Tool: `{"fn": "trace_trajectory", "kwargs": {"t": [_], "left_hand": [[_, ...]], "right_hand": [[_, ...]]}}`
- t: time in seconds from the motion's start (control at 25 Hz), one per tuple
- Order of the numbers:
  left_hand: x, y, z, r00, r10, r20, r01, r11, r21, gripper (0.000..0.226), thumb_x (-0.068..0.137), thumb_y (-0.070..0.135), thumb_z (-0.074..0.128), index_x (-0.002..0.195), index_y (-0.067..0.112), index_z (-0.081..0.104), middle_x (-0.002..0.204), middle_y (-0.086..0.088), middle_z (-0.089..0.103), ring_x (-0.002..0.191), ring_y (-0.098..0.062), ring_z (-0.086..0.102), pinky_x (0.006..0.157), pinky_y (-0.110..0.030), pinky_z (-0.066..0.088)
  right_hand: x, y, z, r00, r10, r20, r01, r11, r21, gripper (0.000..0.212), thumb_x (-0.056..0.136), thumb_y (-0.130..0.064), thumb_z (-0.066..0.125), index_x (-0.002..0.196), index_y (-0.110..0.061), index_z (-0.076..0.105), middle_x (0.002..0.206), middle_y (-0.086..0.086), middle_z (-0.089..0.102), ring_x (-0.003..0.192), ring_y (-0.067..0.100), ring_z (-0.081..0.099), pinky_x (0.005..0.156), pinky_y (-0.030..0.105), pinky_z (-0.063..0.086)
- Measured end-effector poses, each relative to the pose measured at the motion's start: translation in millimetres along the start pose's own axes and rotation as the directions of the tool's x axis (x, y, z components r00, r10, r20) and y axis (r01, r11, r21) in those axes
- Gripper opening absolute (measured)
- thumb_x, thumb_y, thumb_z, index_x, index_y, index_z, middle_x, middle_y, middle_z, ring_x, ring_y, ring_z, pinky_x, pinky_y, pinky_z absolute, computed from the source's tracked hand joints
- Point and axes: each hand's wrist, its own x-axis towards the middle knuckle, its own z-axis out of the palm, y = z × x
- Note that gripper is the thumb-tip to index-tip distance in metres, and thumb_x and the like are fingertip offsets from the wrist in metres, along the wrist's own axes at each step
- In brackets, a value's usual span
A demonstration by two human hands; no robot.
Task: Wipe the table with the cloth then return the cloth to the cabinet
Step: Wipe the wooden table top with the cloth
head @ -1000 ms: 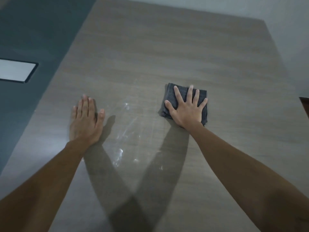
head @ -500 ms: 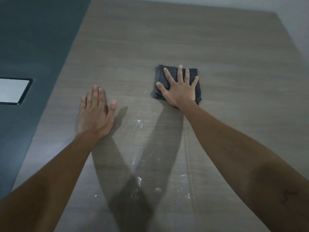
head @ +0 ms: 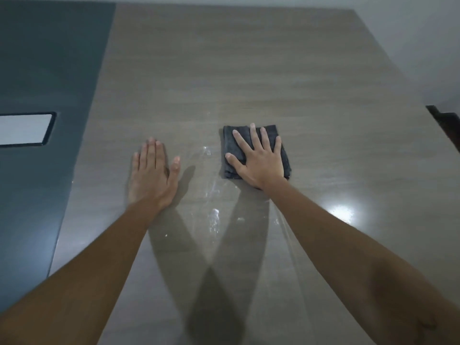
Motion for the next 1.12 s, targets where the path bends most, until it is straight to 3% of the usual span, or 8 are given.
{"fn": "trace_trajectory", "kwargs": {"t": [0.2, 0.44, 0.6, 0.92, 1.12], "left_hand": [[-82.6, 7.7, 4.0, 1.000, 0.002, 0.011, -0.002, 0.999, 0.036, 0.087, 0.091, 0.063, -0.012, 0.158, 0.008, 0.000, 0.167, -0.009, -0.005, 0.154, -0.021, -0.005, 0.124, -0.038, -0.005], [-176.9, 19.8, 15.1, 1.000, -0.021, 0.017, 0.020, 1.000, 0.023, 0.088, 0.092, 0.064, -0.013, 0.158, 0.007, 0.001, 0.167, -0.009, -0.004, 0.154, -0.021, -0.005, 0.124, -0.039, -0.006], [-230.6, 22.0, 13.1, 0.999, -0.047, 0.013, 0.046, 0.999, 0.027, 0.086, 0.094, 0.062, -0.010, 0.158, 0.006, 0.000, 0.166, -0.010, -0.004, 0.154, -0.022, -0.005, 0.124, -0.039, -0.005], [-268.7, 20.5, 18.6, 0.996, -0.086, 0.006, 0.085, 0.996, 0.005, 0.081, 0.096, 0.058, -0.003, 0.158, 0.006, 0.005, 0.167, -0.010, 0.000, 0.154, -0.022, -0.001, 0.124, -0.041, -0.001], [-275.1, 27.1, 20.3, 0.995, -0.099, 0.020, 0.098, 0.995, 0.009, 0.080, 0.097, 0.060, -0.007, 0.158, 0.009, 0.000, 0.167, -0.008, -0.006, 0.153, -0.019, -0.007, 0.124, -0.041, -0.004]], "right_hand": [[-97.9, 6.6, 9.6, 1.000, -0.027, -0.001, 0.027, 0.999, 0.021, 0.081, 0.090, -0.078, 0.004, 0.162, -0.042, 0.003, 0.173, 0.002, -0.002, 0.159, 0.028, -0.002, 0.124, 0.062, -0.002], [-246.6, 29.8, 28.2, 0.993, -0.095, -0.064, 0.096, 0.995, 0.001, 0.075, 0.099, -0.073, 0.017, 0.164, -0.035, 0.015, 0.172, 0.005, 0.010, 0.158, 0.029, 0.010, 0.124, 0.062, 0.007], [-331.9, 50.7, 36.3, 0.994, -0.085, -0.070, 0.083, 0.996, -0.036, 0.075, 0.100, -0.073, 0.018, 0.164, -0.033, 0.014, 0.172, 0.005, 0.009, 0.159, 0.028, 0.007, 0.124, 0.061, 0.010], [-389.9, -31.5, 47.6, 0.995, -0.069, -0.076, 0.074, 0.995, 0.068, 0.077, 0.099, -0.070, 0.029, 0.164, -0.029, 0.018, 0.172, 0.010, 0.010, 0.158, 0.033, 0.006, 0.123, 0.065, 0.006], [-398.2, -15.9, 49.2, 0.987, -0.123, -0.107, 0.133, 0.987, 0.093, 0.076, 0.098, -0.071, 0.032, 0.163, -0.032, 0.022, 0.171, 0.005, 0.014, 0.158, 0.027, 0.009, 0.124, 0.061, 0.007]]}}
